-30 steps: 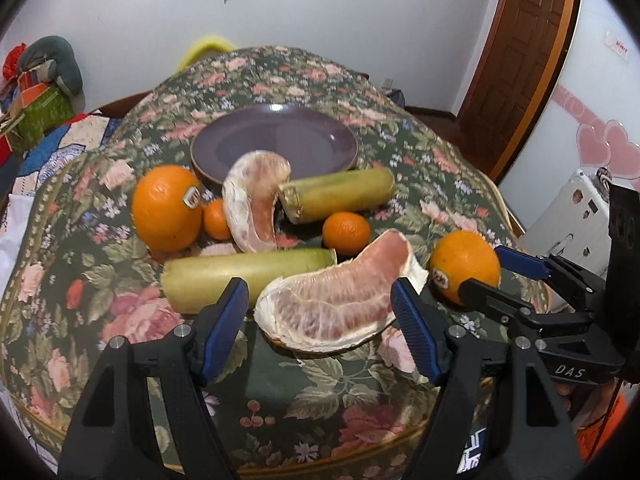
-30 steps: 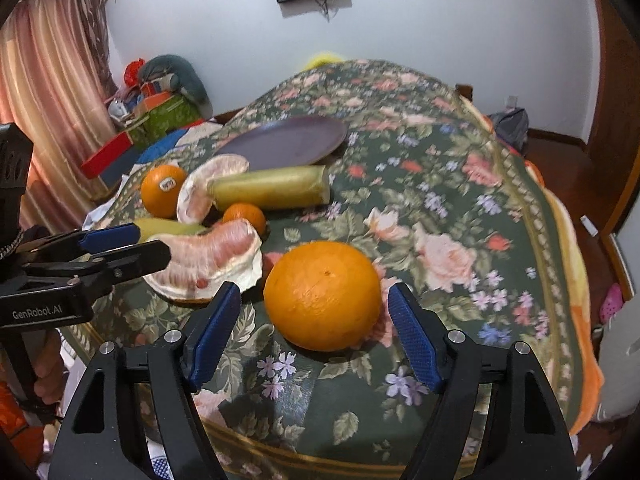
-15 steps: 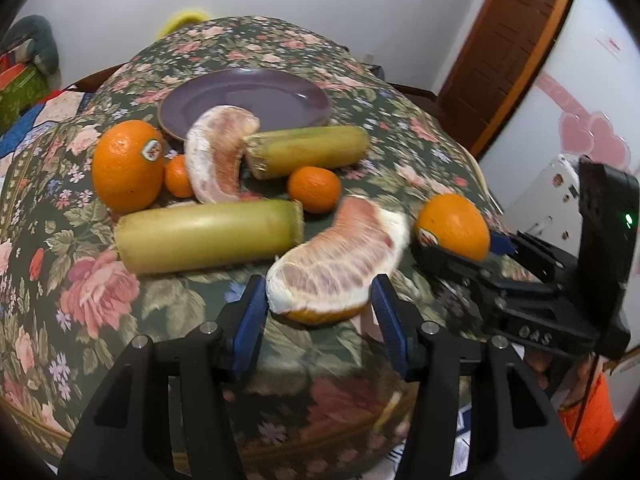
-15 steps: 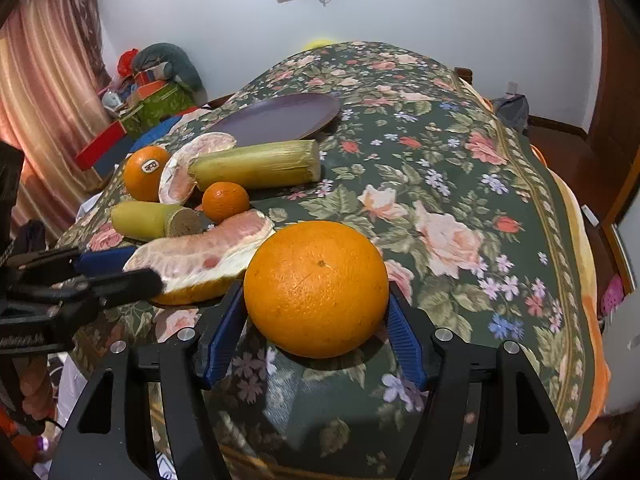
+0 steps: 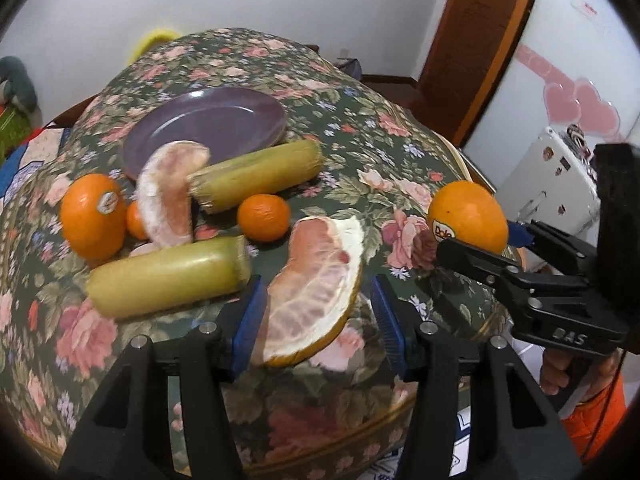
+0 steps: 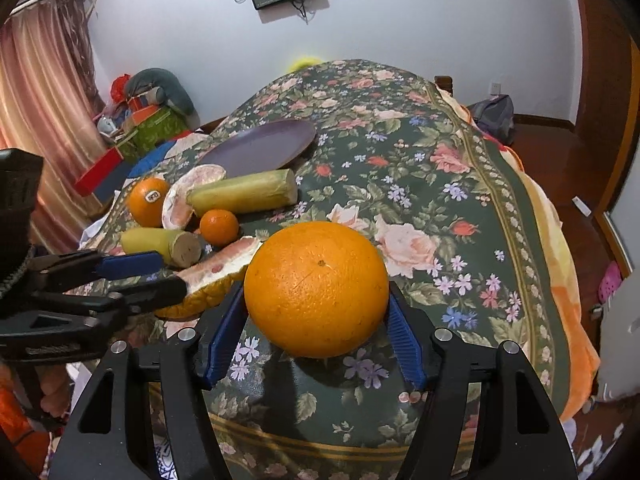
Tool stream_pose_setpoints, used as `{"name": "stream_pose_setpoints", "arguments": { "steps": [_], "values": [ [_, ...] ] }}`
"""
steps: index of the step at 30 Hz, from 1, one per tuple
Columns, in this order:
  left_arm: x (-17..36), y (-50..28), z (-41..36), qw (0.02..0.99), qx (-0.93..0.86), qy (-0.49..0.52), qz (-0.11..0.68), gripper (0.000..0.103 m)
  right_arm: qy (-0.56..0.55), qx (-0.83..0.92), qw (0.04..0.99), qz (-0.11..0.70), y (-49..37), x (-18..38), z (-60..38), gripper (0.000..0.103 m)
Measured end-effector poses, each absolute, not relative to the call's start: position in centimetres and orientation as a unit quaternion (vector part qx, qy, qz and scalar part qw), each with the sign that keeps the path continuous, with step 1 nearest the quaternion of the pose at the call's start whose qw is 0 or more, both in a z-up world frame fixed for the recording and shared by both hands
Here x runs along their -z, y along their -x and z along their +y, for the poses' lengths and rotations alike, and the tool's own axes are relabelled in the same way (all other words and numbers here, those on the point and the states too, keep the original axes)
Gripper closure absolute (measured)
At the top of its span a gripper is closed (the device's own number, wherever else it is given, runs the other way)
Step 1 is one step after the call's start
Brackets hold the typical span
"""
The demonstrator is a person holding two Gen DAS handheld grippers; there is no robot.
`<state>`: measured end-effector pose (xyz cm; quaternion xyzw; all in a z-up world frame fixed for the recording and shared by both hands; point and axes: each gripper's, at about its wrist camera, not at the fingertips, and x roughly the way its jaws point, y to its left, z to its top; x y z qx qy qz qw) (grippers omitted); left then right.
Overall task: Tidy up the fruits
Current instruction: 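Grasp the large orange with the right gripper while the left gripper approaches a pomelo segment, then lift the orange with the right gripper while the left gripper grasps the pomelo segment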
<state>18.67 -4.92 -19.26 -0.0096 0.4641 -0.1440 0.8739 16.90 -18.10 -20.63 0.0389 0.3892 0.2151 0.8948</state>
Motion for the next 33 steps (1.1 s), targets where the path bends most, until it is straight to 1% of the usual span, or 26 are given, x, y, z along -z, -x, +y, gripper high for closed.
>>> {"name": "stream_pose_setpoints", "arguments": {
  "steps": [5, 12, 18, 23, 26, 29, 30, 33],
  "values": [
    [20.5, -20.1, -5.8, 0.868, 0.146, -0.006, 0.475, 0.050, -0.050, -0.220, 0.893, 0.388, -17.0, 20.5, -18.5, 0.040],
    [22.0, -22.0, -5.8, 0.855, 0.153, 0.001, 0.495, 0.048, -0.058, -0.225, 0.893, 0.386, -17.2, 20.7, -18.8, 0.040],
    [22.5, -22.1, -6.6, 0.859, 0.145, -0.024, 0.491, 0.047, -0.063, -0.224, 0.890, 0.393, -17.5, 21.2, -19.0, 0.040],
    [22.2, -21.8, -6.5, 0.864, 0.129, -0.025, 0.485, 0.050, -0.065, -0.224, 0.889, 0.394, -17.6, 21.1, -19.1, 0.040],
    [21.9, -21.3, -6.5, 0.869, 0.120, -0.026, 0.479, 0.053, -0.061, -0.224, 0.890, 0.391, -17.6, 20.9, -19.1, 0.040],
    [20.9, -20.8, -6.1, 0.875, 0.122, -0.017, 0.468, 0.060, -0.060, -0.224, 0.892, 0.387, -17.6, 20.4, -19.0, 0.040],
    [20.6, -20.6, -6.0, 0.877, 0.124, -0.015, 0.464, 0.067, -0.060, -0.224, 0.893, 0.384, -17.6, 20.3, -18.9, 0.040],
    [19.2, -20.1, -5.7, 0.885, 0.121, -0.013, 0.449, 0.073, -0.058, -0.226, 0.897, 0.376, -17.6, 19.7, -18.6, 0.040]
  ]
}}
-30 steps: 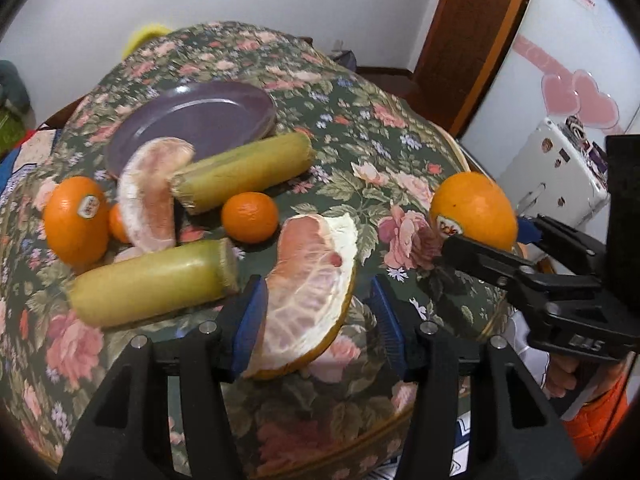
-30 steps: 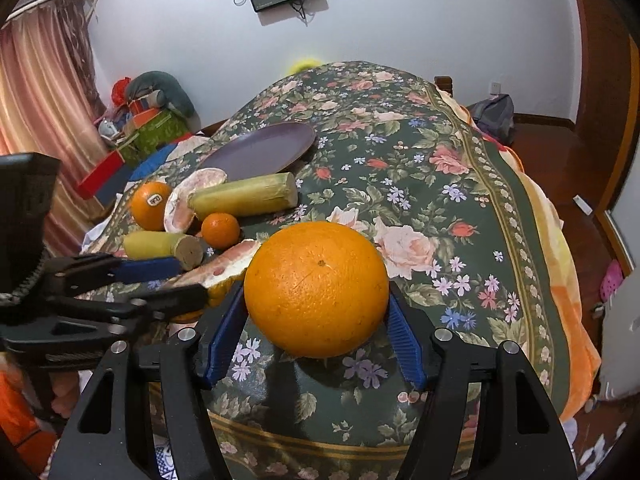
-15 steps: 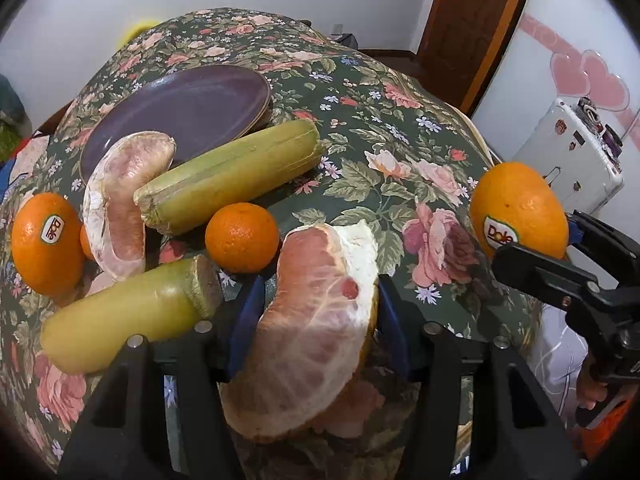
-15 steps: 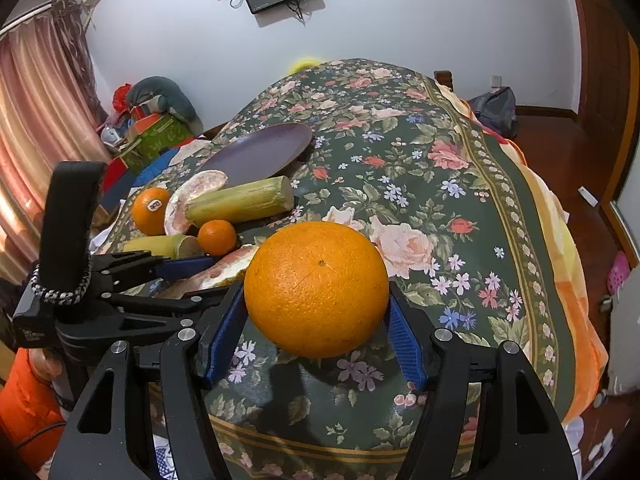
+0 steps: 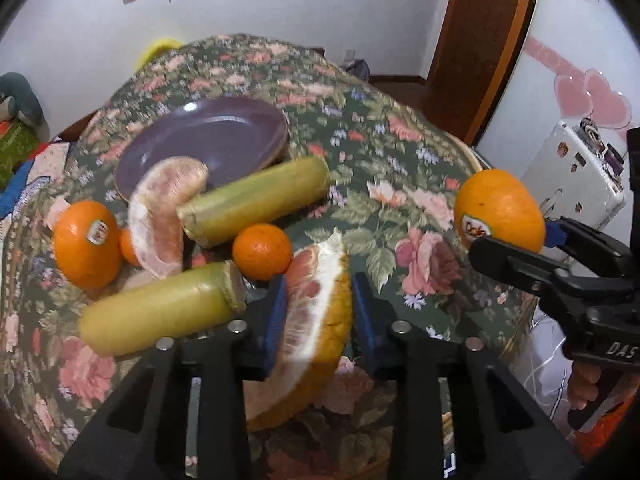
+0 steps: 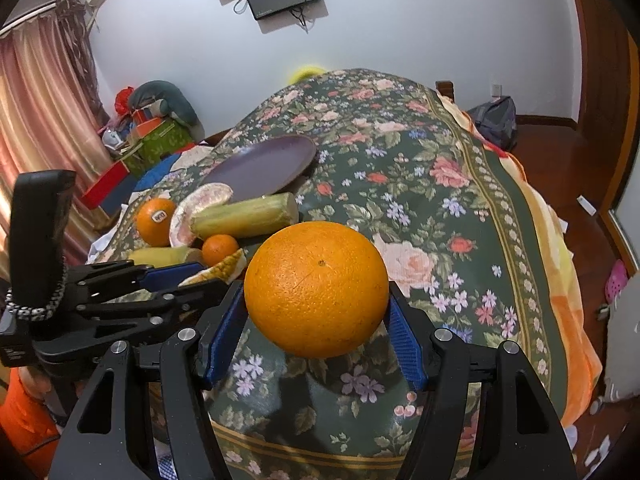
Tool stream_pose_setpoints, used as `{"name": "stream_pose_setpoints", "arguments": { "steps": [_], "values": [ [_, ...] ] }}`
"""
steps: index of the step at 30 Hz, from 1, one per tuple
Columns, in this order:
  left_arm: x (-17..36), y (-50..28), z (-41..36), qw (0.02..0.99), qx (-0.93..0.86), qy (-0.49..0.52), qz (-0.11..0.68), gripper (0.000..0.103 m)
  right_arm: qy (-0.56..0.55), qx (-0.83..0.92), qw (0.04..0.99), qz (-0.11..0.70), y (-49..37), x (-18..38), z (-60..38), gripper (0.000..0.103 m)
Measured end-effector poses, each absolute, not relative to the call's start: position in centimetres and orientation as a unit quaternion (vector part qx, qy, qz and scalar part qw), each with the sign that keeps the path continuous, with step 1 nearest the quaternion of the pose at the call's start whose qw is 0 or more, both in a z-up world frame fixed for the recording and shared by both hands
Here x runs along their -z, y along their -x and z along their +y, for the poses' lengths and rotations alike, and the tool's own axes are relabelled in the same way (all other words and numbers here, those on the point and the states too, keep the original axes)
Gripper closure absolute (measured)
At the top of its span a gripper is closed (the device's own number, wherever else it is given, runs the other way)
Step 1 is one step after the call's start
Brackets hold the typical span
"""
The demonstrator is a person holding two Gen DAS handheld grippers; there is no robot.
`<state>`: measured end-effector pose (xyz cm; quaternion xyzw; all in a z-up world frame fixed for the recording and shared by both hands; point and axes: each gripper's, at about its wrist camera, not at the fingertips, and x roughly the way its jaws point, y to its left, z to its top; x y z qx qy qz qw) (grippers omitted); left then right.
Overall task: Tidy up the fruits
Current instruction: 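Lift the orange with the right gripper while the left gripper grasps the pomelo segment, then place the orange and pomelo segment onto the purple plate with both grippers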
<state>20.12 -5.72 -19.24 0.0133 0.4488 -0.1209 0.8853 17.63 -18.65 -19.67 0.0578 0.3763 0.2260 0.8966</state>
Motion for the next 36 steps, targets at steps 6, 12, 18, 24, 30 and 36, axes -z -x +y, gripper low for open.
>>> {"name": "stream_pose_setpoints", "arguments": {
  "steps": [6, 12, 18, 24, 30, 36],
  "values": [
    [17.8, -19.5, -4.6, 0.892, 0.120, 0.010, 0.436, 0.076, -0.055, -0.232, 0.901, 0.362, -17.8, 18.5, -17.9, 0.040],
    [16.0, -18.6, -3.0, 0.903, 0.111, 0.033, 0.413, 0.081, -0.048, -0.236, 0.906, 0.348, -18.4, 17.4, -17.0, 0.040],
    [13.8, -18.0, -0.7, 0.917, 0.095, 0.048, 0.384, 0.086, -0.047, -0.244, 0.909, 0.334, -19.1, 16.3, -16.0, 0.040],
    [12.3, -18.1, 1.3, 0.927, 0.075, 0.059, 0.364, 0.087, -0.037, -0.254, 0.912, 0.321, -19.9, 15.4, -14.5, 0.040],
    [10.6, -18.8, 3.5, 0.937, 0.055, 0.071, 0.338, 0.087, -0.029, -0.264, 0.913, 0.310, -21.5, 14.6, -12.9, 0.040],
    [9.6, -20.5, 5.5, 0.944, 0.036, 0.079, 0.317, 0.087, -0.018, -0.267, 0.915, 0.302, -23.3, 14.5, -11.6, 0.040]
  ]
}}
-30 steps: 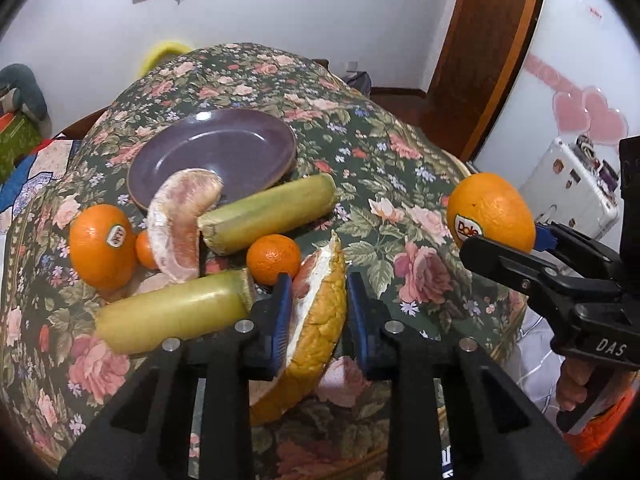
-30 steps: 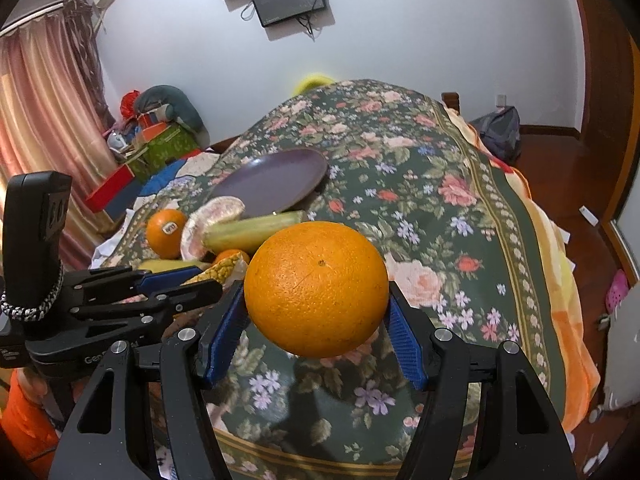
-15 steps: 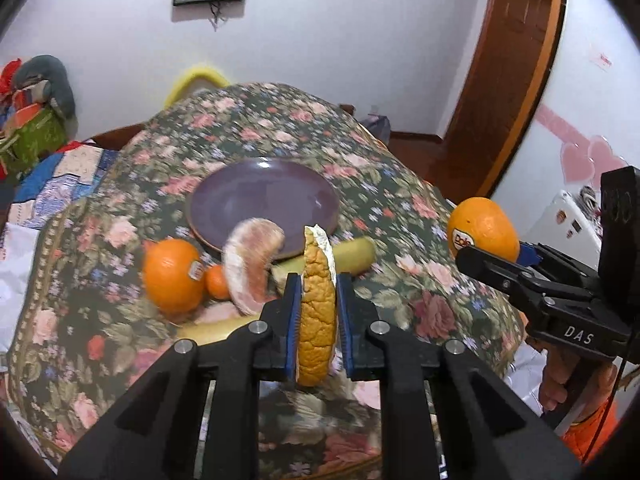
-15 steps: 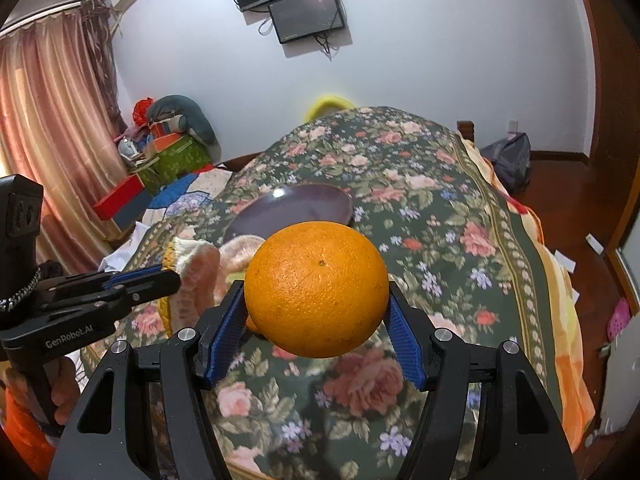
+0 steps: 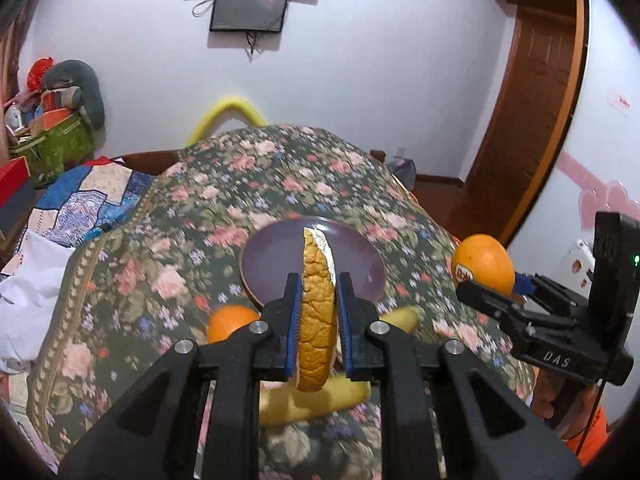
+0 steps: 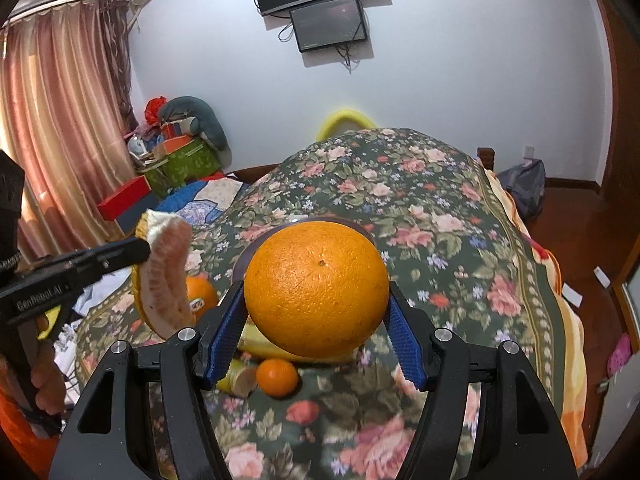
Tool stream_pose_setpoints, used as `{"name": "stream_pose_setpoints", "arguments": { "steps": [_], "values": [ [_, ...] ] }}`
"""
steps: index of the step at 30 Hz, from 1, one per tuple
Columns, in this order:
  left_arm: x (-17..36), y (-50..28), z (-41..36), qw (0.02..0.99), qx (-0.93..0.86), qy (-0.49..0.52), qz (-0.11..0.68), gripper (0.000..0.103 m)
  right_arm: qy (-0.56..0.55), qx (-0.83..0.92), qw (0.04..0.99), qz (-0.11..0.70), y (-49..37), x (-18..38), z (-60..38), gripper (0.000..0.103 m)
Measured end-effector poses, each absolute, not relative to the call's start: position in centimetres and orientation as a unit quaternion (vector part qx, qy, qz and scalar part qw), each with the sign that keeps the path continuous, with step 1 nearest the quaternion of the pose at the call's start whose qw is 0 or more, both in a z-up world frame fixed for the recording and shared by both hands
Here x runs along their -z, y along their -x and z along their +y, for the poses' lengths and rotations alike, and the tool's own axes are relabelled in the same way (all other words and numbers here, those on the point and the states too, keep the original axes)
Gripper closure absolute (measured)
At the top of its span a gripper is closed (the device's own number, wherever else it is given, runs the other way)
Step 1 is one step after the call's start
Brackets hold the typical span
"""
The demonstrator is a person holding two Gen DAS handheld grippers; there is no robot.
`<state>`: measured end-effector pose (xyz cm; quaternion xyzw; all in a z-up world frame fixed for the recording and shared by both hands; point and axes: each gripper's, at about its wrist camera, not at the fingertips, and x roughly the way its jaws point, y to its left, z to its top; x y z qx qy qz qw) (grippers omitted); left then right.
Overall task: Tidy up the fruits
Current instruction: 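Place the orange and pomelo segment onto the purple plate with both grippers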
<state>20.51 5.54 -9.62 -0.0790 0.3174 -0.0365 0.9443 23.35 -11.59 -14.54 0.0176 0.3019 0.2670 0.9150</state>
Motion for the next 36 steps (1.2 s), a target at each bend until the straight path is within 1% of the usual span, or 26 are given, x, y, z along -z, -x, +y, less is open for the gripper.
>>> {"name": "stream_pose_setpoints", "arguments": {
  "steps": [7, 13, 22, 29, 36],
  "values": [
    [9.3, -23.1, 7.0, 0.950, 0.021, 0.075, 0.303, 0.087, -0.009, -0.263, 0.916, 0.303, -25.9, 14.9, -10.4, 0.040],
    [10.2, -26.1, 7.9, 0.949, 0.012, 0.072, 0.307, 0.087, 0.004, -0.261, 0.917, 0.303, -28.2, 15.2, -9.2, 0.040],
    [12.7, -30.5, 8.5, 0.942, 0.005, 0.070, 0.329, 0.087, 0.016, -0.261, 0.908, 0.326, -31.2, 17.0, -7.5, 0.040],
    [15.2, -33.6, 7.9, 0.931, -0.002, 0.056, 0.362, 0.087, 0.029, -0.265, 0.896, 0.354, -33.0, 18.8, -6.4, 0.040],
    [15.4, -35.5, 7.3, 0.927, 0.018, 0.064, 0.369, 0.087, 0.034, -0.270, 0.886, 0.376, -34.2, 19.9, -5.8, 0.040]
  ]
}}
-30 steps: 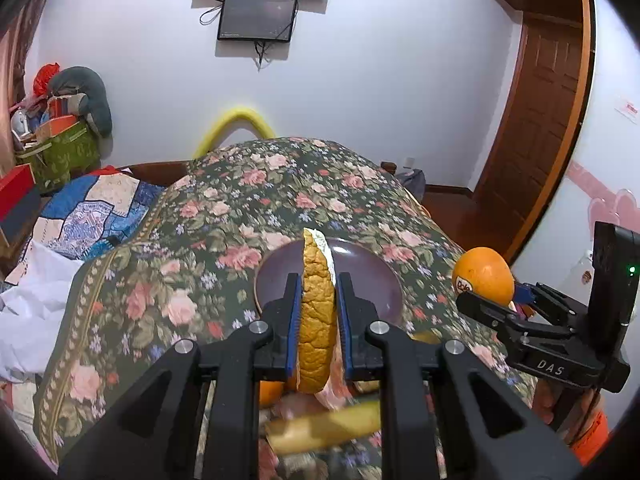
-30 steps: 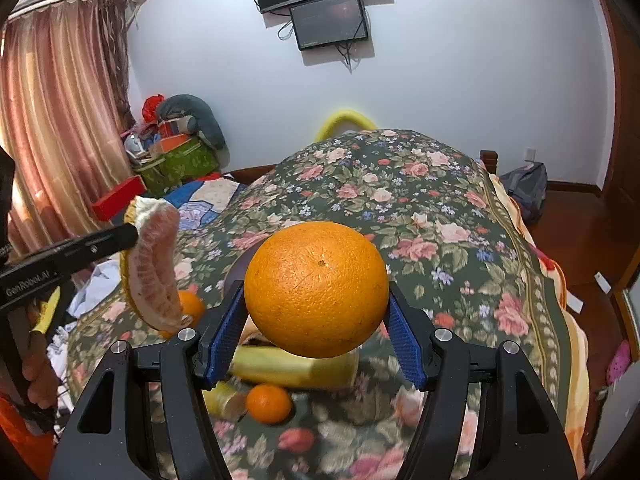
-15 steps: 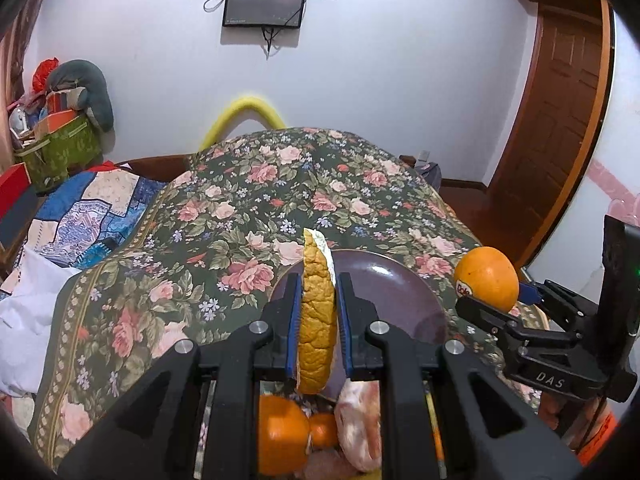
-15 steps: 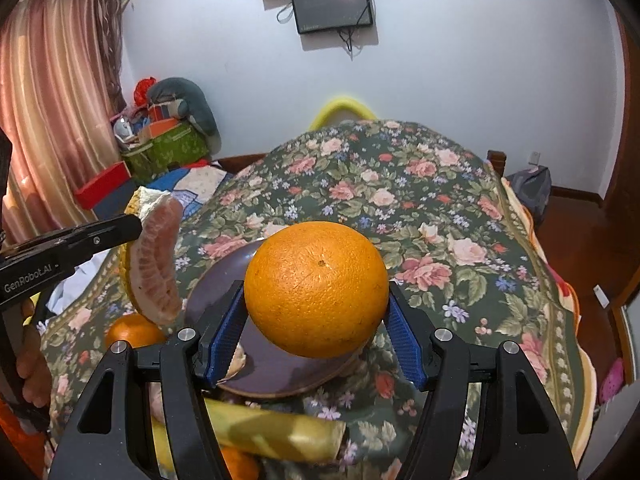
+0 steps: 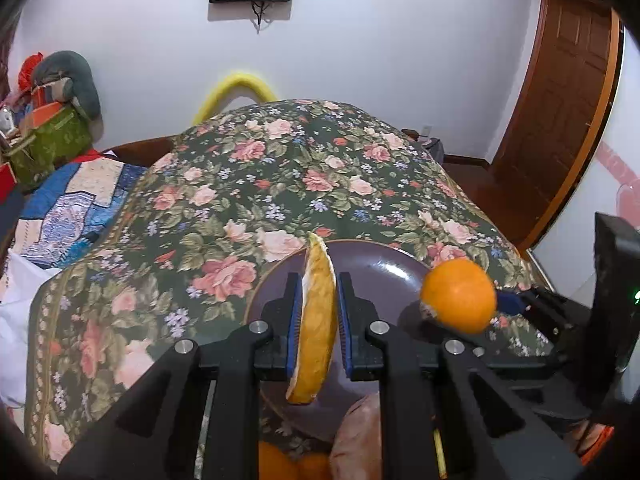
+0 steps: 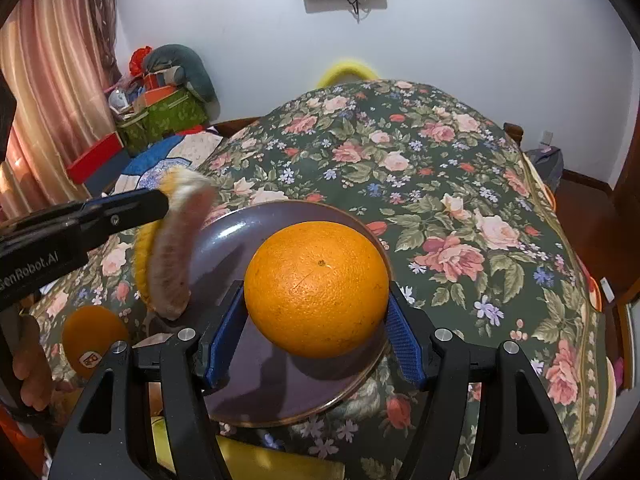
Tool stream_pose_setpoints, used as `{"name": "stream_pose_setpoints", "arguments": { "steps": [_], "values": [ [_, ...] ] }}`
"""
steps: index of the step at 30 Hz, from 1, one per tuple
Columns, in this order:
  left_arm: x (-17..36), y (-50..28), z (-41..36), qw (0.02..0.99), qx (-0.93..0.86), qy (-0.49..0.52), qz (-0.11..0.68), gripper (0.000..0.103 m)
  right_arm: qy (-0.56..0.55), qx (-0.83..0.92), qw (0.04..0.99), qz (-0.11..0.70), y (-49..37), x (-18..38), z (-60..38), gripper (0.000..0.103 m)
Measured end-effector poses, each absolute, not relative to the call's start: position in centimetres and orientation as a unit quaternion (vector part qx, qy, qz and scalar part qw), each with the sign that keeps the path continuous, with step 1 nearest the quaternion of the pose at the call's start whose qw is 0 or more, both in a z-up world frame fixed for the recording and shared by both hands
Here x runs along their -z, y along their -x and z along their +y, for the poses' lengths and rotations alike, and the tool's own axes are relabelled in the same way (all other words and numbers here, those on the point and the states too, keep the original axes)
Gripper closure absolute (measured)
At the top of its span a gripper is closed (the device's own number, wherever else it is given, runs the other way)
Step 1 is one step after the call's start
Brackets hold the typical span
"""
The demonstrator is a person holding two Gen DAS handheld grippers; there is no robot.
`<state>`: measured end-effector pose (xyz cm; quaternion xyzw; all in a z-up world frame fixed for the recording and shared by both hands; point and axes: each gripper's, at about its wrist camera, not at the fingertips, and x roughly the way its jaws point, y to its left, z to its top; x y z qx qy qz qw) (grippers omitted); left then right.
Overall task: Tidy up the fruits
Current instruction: 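Place the orange and pomelo segment onto the purple plate with both grippers, then grasp the green cylinder with the right gripper while the left grasps another orange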
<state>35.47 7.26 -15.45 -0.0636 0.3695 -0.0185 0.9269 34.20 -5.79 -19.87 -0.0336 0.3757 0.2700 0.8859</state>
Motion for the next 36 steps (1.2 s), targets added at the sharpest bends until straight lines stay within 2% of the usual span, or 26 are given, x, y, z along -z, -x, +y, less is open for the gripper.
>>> {"name": "stream_pose_setpoints", "arguments": {
  "steps": [11, 14, 15, 17, 18, 20, 25, 30, 32, 36],
  "values": [
    [15.8, -35.7, 6.8, 0.920, 0.037, 0.076, 0.383, 0.086, 0.041, -0.277, 0.863, 0.422, -35.7, 21.6, -4.9, 0.038],
    [15.8, -35.3, 7.0, 0.920, 0.036, 0.077, 0.382, 0.075, 0.043, -0.282, 0.860, 0.424, -35.6, 21.8, -4.8, 0.038],
    [15.7, -35.1, 7.1, 0.921, 0.035, 0.079, 0.381, 0.068, 0.042, -0.282, 0.862, 0.419, -35.4, 21.6, -4.8, 0.036],
    [15.5, -34.7, 7.2, 0.922, 0.033, 0.080, 0.377, 0.067, 0.039, -0.282, 0.870, 0.402, -35.1, 20.8, -5.1, 0.028],
    [15.4, -34.5, 7.2, 0.923, 0.033, 0.080, 0.376, 0.067, 0.037, -0.281, 0.874, 0.394, -34.9, 20.4, -5.2, 0.027],
    [15.1, -34.1, 7.3, 0.923, 0.032, 0.081, 0.374, 0.066, 0.039, -0.277, 0.880, 0.384, -34.6, 19.6, -5.6, 0.026],
    [14.1, -32.4, 7.5, 0.927, 0.025, 0.078, 0.365, 0.054, 0.030, -0.272, 0.887, 0.371, -33.4, 18.1, -6.8, 0.026],
    [13.3, -30.3, 7.9, 0.929, 0.021, 0.075, 0.361, 0.045, 0.031, -0.269, 0.894, 0.358, -31.1, 16.6, -7.6, 0.026],
    [13.2, -29.2, 8.1, 0.929, 0.021, 0.077, 0.362, 0.045, 0.033, -0.266, 0.896, 0.353, -30.2, 16.2, -7.7, 0.021],
    [13.1, -27.7, 8.7, 0.927, 0.017, 0.085, 0.365, 0.042, 0.034, -0.265, 0.899, 0.348, -28.4, 15.8, -7.7, 0.017]
  ]
}}
